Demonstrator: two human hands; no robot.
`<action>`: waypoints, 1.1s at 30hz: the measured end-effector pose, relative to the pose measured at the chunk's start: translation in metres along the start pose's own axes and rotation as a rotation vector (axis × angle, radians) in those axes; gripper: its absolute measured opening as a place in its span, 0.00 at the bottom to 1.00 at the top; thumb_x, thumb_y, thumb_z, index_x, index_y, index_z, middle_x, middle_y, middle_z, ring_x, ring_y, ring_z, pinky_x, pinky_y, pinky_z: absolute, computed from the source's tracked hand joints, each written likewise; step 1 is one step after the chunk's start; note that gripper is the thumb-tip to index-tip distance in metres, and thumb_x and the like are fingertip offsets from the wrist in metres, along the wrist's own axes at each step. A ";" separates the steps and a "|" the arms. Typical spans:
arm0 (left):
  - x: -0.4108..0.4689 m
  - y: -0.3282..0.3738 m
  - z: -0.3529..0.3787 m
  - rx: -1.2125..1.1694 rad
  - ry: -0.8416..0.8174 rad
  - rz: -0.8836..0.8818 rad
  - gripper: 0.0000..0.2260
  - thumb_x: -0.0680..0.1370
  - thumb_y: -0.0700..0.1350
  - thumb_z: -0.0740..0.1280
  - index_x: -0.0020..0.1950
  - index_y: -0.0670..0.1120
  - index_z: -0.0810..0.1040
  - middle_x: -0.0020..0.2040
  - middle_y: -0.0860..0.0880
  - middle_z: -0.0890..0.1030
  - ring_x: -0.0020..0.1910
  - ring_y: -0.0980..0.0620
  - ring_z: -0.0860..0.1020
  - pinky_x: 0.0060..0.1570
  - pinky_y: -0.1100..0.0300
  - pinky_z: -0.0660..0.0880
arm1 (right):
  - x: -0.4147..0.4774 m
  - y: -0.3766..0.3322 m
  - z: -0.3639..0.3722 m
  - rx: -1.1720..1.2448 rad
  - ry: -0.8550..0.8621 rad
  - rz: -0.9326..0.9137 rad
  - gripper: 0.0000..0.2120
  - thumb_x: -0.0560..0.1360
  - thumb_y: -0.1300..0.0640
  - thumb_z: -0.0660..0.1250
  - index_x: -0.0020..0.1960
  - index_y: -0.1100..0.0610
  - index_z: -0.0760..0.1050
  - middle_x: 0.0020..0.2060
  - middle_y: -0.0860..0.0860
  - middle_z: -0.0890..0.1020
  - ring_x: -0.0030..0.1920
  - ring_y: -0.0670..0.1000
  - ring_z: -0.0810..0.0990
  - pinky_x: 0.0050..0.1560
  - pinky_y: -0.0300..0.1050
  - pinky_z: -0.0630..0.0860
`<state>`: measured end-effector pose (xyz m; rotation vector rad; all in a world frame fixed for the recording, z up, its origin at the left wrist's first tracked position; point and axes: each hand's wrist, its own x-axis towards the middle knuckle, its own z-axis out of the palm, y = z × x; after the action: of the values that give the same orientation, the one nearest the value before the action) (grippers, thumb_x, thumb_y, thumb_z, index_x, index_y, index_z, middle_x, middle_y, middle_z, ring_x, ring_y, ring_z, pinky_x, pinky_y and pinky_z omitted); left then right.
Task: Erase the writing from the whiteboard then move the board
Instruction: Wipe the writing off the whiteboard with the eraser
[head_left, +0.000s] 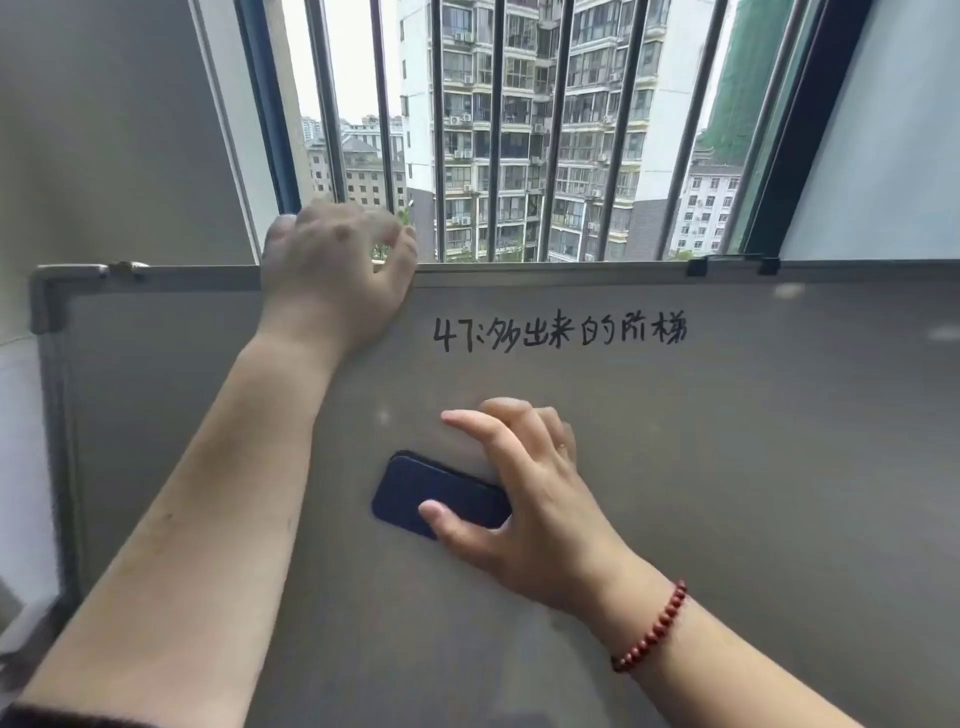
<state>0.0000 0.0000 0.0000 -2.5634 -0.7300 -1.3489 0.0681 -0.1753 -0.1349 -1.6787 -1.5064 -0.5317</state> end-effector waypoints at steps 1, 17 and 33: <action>-0.001 -0.001 -0.001 0.036 -0.030 0.001 0.20 0.81 0.55 0.53 0.48 0.48 0.83 0.47 0.43 0.84 0.46 0.42 0.76 0.54 0.50 0.66 | -0.002 -0.001 0.001 -0.064 -0.016 -0.030 0.32 0.67 0.36 0.69 0.66 0.48 0.69 0.59 0.48 0.71 0.56 0.51 0.70 0.60 0.47 0.65; -0.001 -0.003 0.010 0.165 0.006 -0.011 0.26 0.80 0.54 0.50 0.26 0.44 0.69 0.22 0.49 0.67 0.28 0.44 0.70 0.28 0.62 0.55 | -0.006 0.060 -0.059 -0.133 0.653 0.220 0.19 0.72 0.52 0.69 0.62 0.53 0.73 0.52 0.53 0.67 0.54 0.55 0.70 0.58 0.61 0.71; -0.002 -0.005 0.010 0.178 -0.014 0.033 0.24 0.80 0.52 0.49 0.26 0.45 0.66 0.24 0.50 0.67 0.31 0.45 0.71 0.29 0.61 0.57 | 0.040 0.029 -0.009 -0.451 0.504 0.255 0.25 0.78 0.47 0.62 0.73 0.52 0.69 0.56 0.59 0.66 0.52 0.57 0.65 0.56 0.52 0.61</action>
<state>0.0046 0.0071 -0.0079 -2.4374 -0.7702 -1.1988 0.1053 -0.1562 -0.1075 -1.8502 -0.8317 -1.1168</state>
